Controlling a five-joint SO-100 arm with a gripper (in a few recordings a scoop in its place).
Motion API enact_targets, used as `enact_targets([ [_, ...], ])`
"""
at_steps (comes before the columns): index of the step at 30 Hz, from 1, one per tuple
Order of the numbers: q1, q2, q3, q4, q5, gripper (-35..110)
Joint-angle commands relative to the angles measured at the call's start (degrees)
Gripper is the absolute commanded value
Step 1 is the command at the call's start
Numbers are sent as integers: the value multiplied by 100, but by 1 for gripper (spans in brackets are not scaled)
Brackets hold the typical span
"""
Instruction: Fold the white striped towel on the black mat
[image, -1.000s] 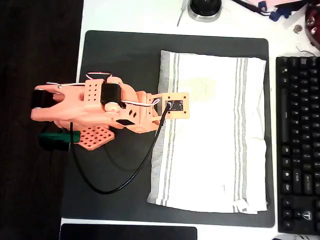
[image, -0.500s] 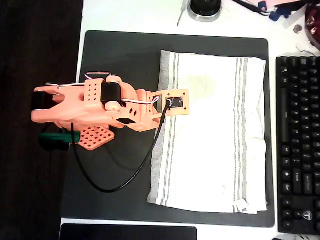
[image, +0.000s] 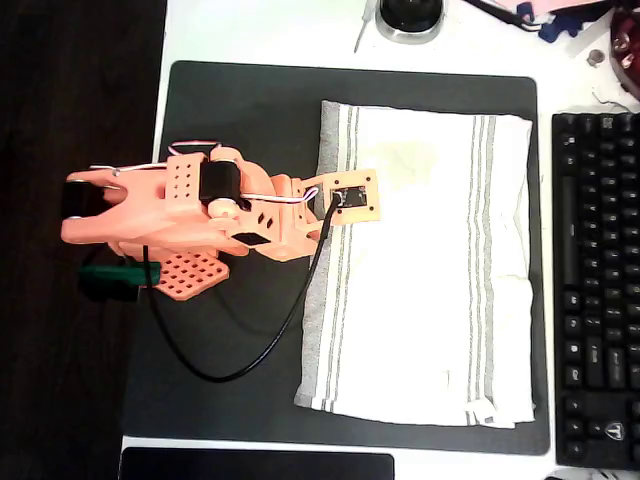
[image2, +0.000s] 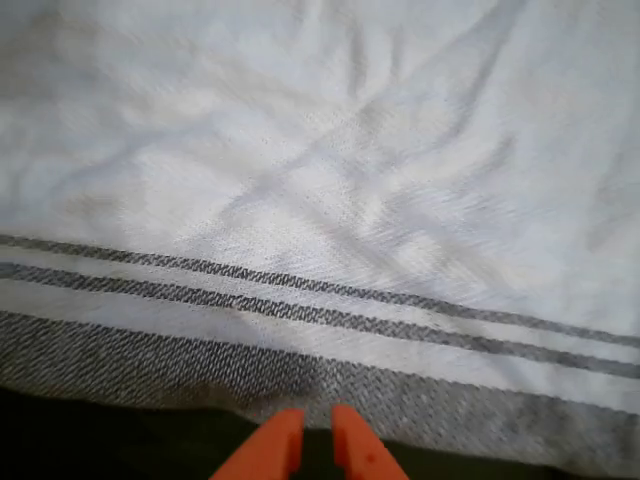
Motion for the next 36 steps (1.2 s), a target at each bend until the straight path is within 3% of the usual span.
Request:
enact_targets([
  [1, -237, -562, -703, 290, 26, 6],
  [19, -2329, -5625, -6064, 1283, 1960, 17],
  [22, -2663, -6495, -6970, 1485, 2250, 25],
  [27, -3129, -7770, -8156, 1406, 2839, 12],
  [36, -3410, -9738, -9483, 1204, 3401, 14],
])
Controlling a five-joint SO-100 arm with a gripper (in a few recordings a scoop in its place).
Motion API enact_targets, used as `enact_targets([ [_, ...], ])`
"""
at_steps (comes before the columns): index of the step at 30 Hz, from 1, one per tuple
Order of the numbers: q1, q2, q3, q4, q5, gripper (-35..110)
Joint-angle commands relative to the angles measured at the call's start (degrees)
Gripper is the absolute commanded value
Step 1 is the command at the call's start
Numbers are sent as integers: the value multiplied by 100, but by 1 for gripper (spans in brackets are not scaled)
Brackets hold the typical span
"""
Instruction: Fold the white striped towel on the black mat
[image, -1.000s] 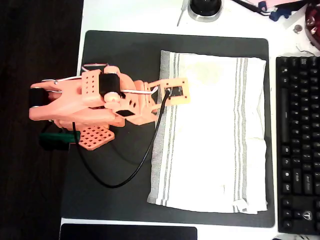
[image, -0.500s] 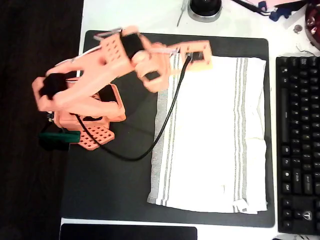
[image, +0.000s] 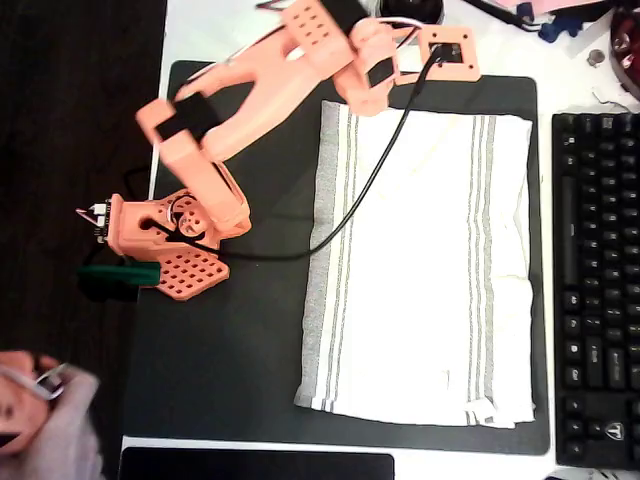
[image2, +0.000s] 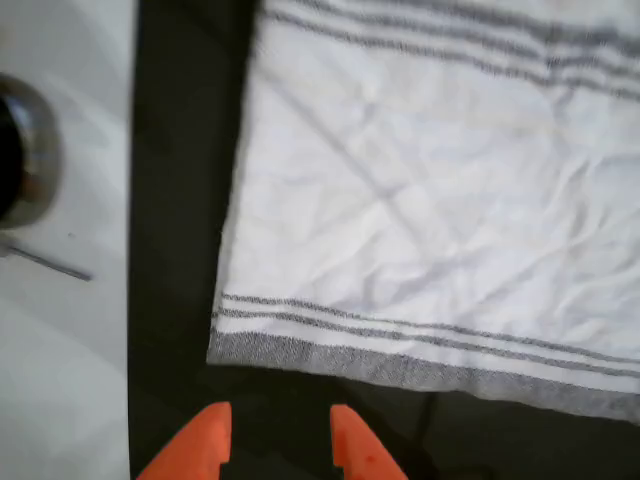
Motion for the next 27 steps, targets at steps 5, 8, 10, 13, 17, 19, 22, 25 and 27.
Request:
enact_targets([
  [5, -281, -1494, -1485, -18, 422, 13],
  [8, -255, -2101, -2092, -53, 475, 13],
  [10, -220, -2496, -2452, -9, 483, 15],
  [13, -132, -3041, -2909, 26, 475, 16],
  [17, -26, -3560, -3296, -62, 457, 17],
  [19, -18, -3691, -3357, -97, 431, 18],
  [22, 9, -3823, -3375, -132, 396, 18],
  [25, -9, -4061, -3410, -220, 457, 19],
  [27, -35, -4236, -3489, -272, 483, 19],
])
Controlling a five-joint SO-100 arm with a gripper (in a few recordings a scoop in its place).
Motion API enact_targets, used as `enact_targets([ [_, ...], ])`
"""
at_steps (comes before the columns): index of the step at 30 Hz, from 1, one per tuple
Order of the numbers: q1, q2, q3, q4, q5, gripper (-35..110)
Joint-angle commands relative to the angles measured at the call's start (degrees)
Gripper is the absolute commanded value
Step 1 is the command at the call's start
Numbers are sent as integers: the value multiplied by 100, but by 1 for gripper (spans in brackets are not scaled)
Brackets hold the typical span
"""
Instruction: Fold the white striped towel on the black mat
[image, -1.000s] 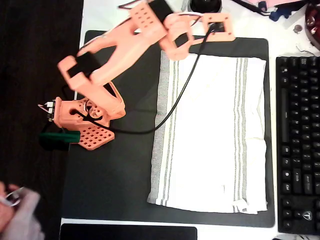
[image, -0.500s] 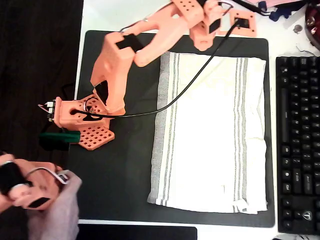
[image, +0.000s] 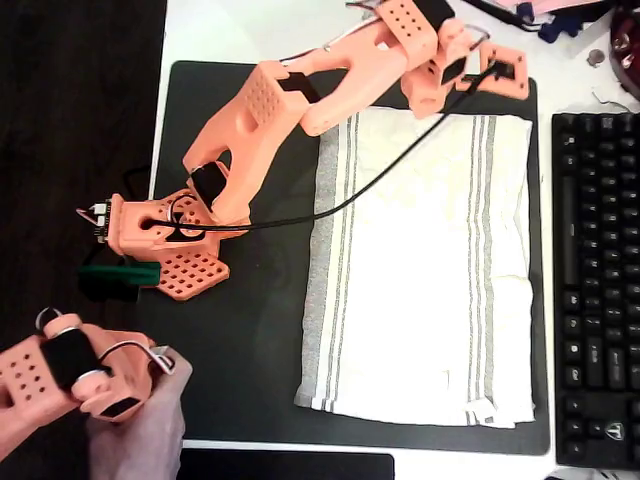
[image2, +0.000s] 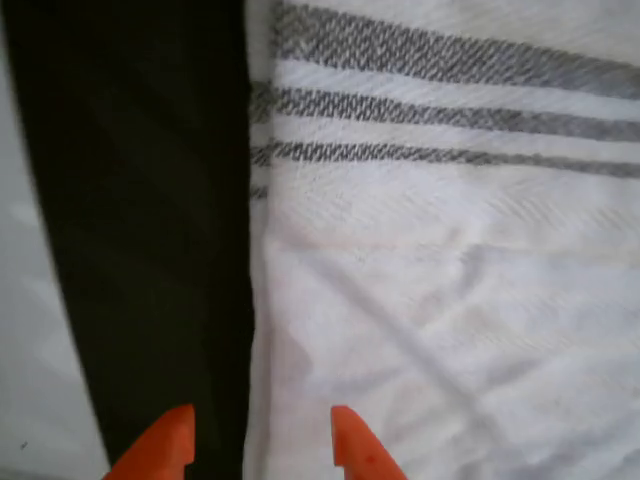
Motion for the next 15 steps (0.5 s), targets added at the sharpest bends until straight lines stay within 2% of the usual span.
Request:
enact_targets([
  [1, -97, -44, -246, 9, -18, 19],
  [15, -105, -562, -211, -264, -9, 13],
])
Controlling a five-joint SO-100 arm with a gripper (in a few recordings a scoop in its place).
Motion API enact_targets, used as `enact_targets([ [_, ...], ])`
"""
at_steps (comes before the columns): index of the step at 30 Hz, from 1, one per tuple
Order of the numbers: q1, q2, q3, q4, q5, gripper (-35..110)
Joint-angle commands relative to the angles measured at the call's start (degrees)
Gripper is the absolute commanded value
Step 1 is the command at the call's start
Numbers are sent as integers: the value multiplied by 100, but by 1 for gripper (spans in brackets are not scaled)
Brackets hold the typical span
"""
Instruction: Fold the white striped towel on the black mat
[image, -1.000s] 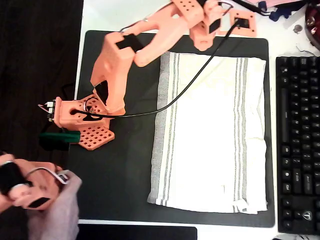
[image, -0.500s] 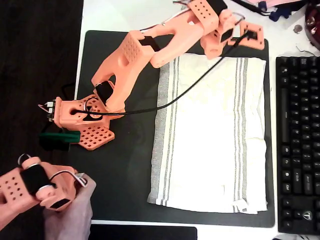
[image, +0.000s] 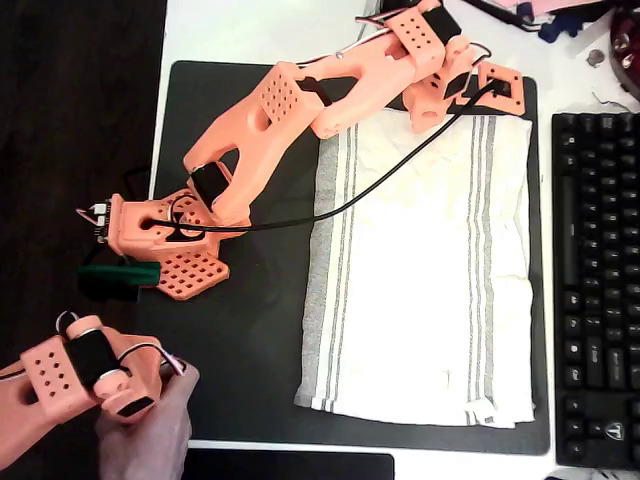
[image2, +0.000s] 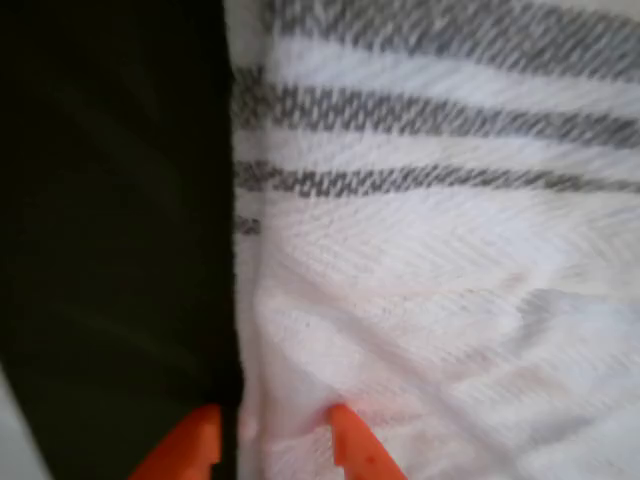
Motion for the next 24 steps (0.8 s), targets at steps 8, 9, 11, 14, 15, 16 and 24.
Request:
enact_targets([
  [8, -141, 176, 114, -44, -132, 2],
  [9, -149, 185, 114, -26, -132, 0],
  [11, -158, 229, 114, 18, -132, 0],
  [14, -176, 369, 79, 132, -132, 0],
  [15, -185, 439, 70, 167, -141, 0],
  [16, -193, 527, 44, 229, -149, 0],
  [24, -334, 1433, 0, 686, -105, 0],
])
